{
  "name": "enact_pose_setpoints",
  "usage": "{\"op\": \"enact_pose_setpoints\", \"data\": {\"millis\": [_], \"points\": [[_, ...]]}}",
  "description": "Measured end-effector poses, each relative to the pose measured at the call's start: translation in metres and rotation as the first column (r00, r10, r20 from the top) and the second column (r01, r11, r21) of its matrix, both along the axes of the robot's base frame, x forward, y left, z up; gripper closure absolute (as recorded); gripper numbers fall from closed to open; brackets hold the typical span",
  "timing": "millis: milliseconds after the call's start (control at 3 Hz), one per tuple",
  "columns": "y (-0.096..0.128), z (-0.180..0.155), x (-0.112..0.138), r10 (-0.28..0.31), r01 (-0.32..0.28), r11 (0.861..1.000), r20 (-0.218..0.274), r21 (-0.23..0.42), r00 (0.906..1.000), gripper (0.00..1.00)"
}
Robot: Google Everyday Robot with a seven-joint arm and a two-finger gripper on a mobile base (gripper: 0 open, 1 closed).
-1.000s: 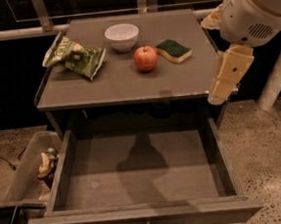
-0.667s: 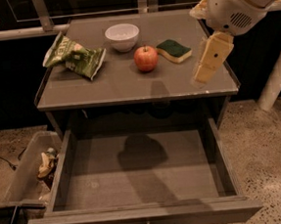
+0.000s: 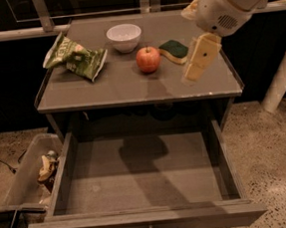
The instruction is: Place apple into top drawer
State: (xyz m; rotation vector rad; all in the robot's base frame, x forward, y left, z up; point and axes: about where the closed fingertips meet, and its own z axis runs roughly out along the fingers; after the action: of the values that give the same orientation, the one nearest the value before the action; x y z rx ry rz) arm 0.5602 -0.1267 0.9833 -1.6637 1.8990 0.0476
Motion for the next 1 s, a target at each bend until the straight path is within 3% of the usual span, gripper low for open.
{"op": "enact_pose_setpoints", "data": {"millis": [333,667,1000], "points": [[0.014,-0.014,0.047,0.024,-0.024,0.995,0.009,0.100,0.9997,0.00],[0.021,-0.031,0.094,0.026,-0.028,0.975,0.009,0.221,0.9996,0.00],[0.028,-0.050,0.132,0.035,-0.027,0.947,-0.020,0.319,0.9992,0.00]]}}
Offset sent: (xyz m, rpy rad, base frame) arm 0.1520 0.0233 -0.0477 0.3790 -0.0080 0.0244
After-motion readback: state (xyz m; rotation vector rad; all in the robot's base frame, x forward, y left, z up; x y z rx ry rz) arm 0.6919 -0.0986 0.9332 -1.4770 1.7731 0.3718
